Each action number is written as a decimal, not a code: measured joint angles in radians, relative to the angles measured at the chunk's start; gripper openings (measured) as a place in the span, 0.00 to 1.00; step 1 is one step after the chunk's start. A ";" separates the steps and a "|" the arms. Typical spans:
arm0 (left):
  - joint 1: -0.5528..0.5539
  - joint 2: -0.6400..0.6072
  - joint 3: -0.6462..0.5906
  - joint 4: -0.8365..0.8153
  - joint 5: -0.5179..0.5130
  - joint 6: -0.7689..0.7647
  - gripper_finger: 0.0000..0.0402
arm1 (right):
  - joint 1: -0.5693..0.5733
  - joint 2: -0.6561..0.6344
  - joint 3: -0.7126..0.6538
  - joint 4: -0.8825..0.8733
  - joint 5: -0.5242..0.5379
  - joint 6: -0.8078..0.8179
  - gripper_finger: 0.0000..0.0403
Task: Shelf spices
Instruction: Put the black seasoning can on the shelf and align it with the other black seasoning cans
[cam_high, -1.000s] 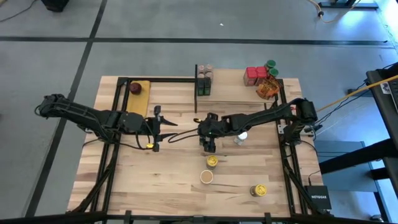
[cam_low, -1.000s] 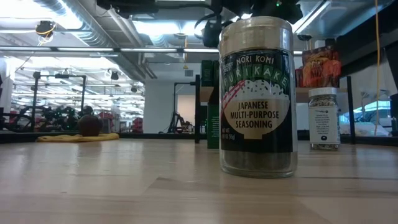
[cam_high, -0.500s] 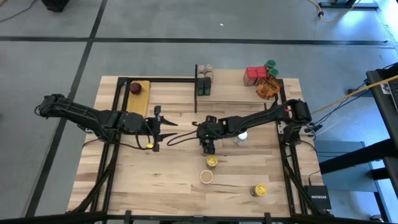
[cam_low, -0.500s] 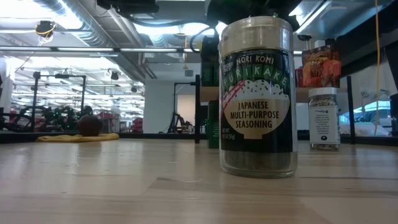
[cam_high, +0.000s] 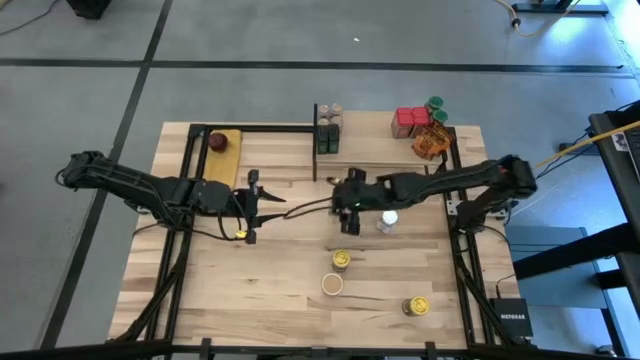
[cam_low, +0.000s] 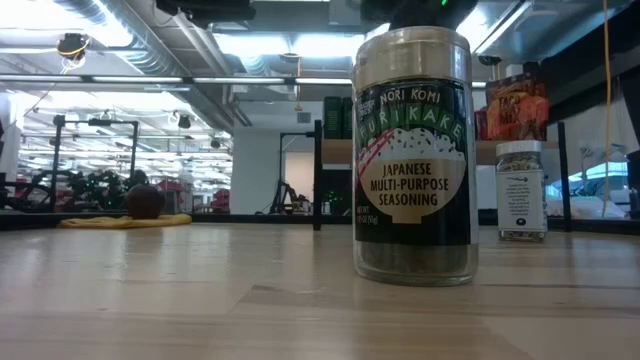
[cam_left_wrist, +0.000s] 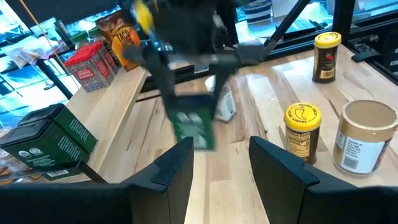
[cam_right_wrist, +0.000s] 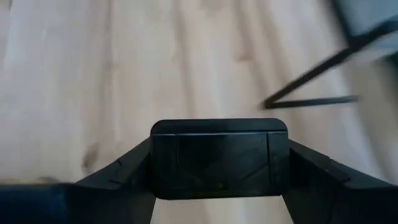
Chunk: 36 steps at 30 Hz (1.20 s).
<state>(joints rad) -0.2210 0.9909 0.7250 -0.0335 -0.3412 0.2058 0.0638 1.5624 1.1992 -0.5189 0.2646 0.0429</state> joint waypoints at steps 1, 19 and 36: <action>0.000 0.000 0.000 0.001 0.000 0.000 0.37 | -0.005 -0.028 0.000 -0.007 0.024 -0.013 0.67; 0.000 0.000 0.000 0.014 0.000 0.011 0.37 | -0.454 -0.180 0.000 0.003 -0.090 -0.208 0.68; 0.000 0.000 0.000 0.015 0.000 0.011 0.37 | -0.536 -0.107 0.000 0.109 -0.232 -0.208 0.81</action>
<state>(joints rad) -0.2211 0.9909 0.7250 -0.0185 -0.3412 0.2173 -0.4721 1.4559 1.1992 -0.4103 0.0330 -0.1654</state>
